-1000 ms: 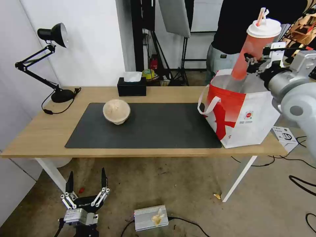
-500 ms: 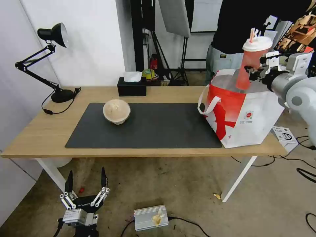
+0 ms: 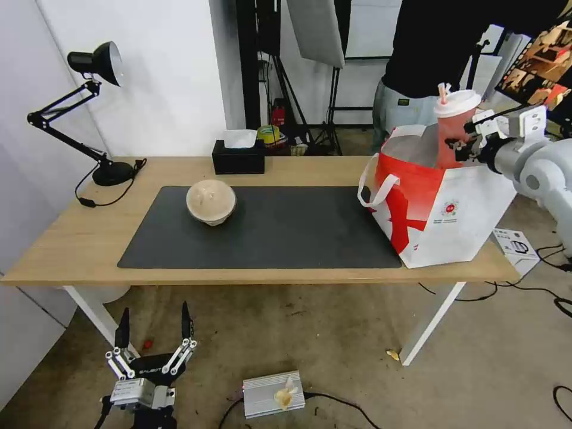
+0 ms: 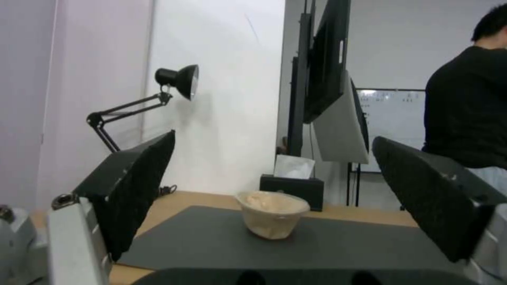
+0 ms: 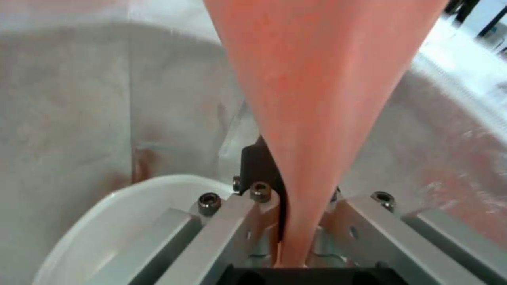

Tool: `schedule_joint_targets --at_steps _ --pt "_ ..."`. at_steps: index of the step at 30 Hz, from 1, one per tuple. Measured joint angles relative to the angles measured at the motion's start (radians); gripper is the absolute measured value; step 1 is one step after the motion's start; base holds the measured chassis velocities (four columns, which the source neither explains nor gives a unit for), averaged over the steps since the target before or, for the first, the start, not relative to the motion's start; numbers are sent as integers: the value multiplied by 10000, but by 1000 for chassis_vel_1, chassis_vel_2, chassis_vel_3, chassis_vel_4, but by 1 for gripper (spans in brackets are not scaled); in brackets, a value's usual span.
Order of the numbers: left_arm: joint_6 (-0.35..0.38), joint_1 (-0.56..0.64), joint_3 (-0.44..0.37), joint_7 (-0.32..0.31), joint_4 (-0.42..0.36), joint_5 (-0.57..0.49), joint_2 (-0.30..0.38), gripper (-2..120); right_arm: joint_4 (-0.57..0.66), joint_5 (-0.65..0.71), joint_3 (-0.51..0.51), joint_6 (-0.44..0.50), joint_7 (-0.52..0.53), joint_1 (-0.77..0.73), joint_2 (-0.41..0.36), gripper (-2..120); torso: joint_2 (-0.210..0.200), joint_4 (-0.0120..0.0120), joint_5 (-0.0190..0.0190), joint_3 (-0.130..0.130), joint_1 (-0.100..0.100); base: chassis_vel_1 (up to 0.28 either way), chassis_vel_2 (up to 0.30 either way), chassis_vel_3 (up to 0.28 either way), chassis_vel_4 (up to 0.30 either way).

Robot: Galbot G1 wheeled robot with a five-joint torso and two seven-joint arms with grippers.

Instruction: Pick up the trash from the table and place it into the takeout bag.

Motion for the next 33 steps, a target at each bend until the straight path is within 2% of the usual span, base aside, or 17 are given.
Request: schedule_joint_targets --at_steps 8,14,18,19,23,25,28,29,33 --pt "-4 -6 -41 0 47 -5 -1 100 -453 -272 -560 -40 -98 232 282 0 1 0 -1 0 0 0 0 0 0" --pt "-5 -7 -44 -1 41 -5 -2 100 -501 -427 -616 -56 -104 236 356 3 1 0 -1 0 0 0 0 0 0" --pt "-5 -11 -59 -3 42 -6 -2 100 -424 -439 -591 -77 -127 256 242 22 0 -1 -1 0 0 0 0 0 0" --pt "-5 -11 -59 -3 42 -6 -2 100 -424 -439 -591 -77 -127 256 242 22 0 -1 -1 0 0 0 0 0 0" --pt "-5 -79 -11 -3 92 92 0 100 -283 -453 -550 -84 -364 264 93 39 0 -1 -1 0 0 0 0 0 0" --pt "-5 -86 -3 -3 92 103 0 100 -262 -461 -546 -86 -388 265 69 43 0 -1 -1 0 0 0 0 0 0" --pt "-5 -55 4 -3 66 116 1 100 -177 -593 -569 -126 -558 302 -105 58 0 -2 -1 -1 0 0 0 0 0" --pt "-5 -55 4 -3 66 116 1 100 -177 -593 -569 -126 -558 302 -105 58 0 -2 -1 -1 0 0 0 0 0" --pt "-5 -22 -6 -3 36 107 0 100 -98 -844 -642 -185 -821 420 -307 76 1 -1 -1 -1 0 0 0 0 0"
